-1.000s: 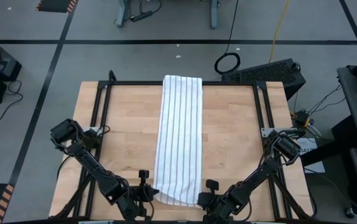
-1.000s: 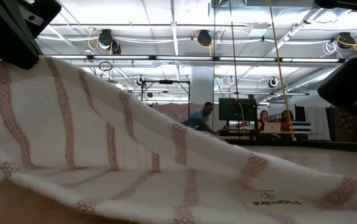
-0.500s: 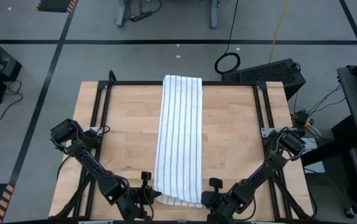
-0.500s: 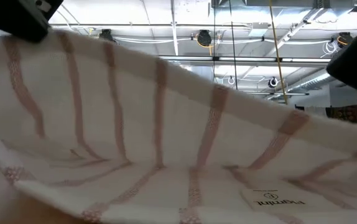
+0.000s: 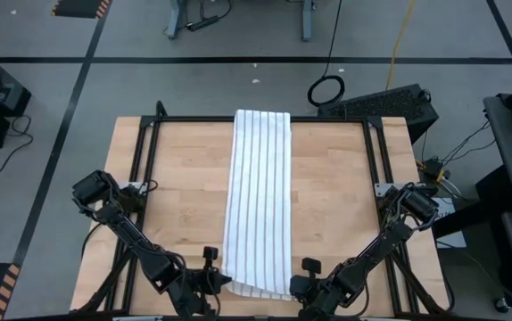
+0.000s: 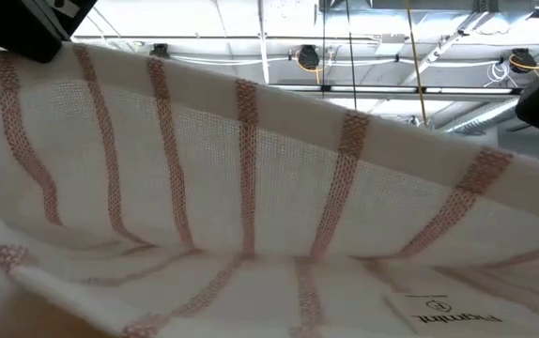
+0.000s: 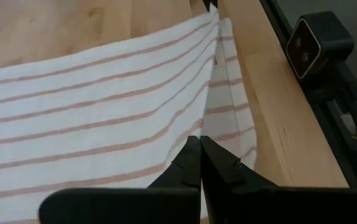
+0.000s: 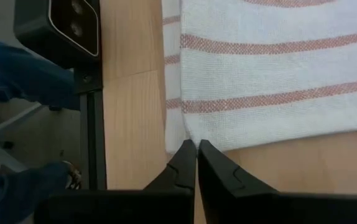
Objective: Roll towel into tight, uniform cylinder
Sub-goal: Fold the white brown kitchen towel
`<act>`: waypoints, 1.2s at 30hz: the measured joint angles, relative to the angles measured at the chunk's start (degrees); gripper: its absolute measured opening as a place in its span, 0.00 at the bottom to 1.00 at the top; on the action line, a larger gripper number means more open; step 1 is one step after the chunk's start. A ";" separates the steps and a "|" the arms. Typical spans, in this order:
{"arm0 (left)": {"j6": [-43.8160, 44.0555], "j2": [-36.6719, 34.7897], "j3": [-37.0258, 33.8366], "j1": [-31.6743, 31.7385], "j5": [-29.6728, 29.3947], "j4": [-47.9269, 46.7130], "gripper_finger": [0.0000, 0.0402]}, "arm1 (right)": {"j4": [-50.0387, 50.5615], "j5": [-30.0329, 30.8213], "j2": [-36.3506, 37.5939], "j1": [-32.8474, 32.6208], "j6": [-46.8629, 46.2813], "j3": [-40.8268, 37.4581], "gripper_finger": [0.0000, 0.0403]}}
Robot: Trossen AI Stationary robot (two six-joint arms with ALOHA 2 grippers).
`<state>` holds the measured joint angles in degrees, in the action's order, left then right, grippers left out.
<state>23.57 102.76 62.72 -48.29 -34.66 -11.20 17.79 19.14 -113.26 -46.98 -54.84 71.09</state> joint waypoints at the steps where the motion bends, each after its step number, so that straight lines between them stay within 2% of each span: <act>1: 0.02 0.00 0.00 0.00 0.11 0.00 0.00 | -0.01 0.00 -0.01 0.00 0.01 0.00 0.01; 7: -0.17 0.00 -0.17 -0.04 -0.40 0.18 0.03 | -0.41 -1.14 -0.01 0.02 -0.04 0.00 0.04; 15: -1.50 0.00 -0.20 -0.22 1.08 0.20 0.26 | -1.09 -1.53 -0.01 0.00 -0.07 0.00 0.03; 19: 0.88 0.00 -0.20 -0.22 1.31 -0.03 0.34 | -1.83 -1.52 -0.01 0.00 -0.03 0.00 0.03; 30: 7.65 0.00 -0.45 -0.22 1.36 -5.82 0.36 | -3.23 -1.82 -0.03 -0.02 0.12 0.00 0.03; 36: 10.44 0.00 -2.70 -0.15 1.39 -5.62 0.36 | -3.13 -6.00 -0.03 -0.07 -0.07 0.00 0.13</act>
<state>34.01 102.76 60.02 -48.45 -33.26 -16.82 14.66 13.14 -113.29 -47.05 -54.92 71.09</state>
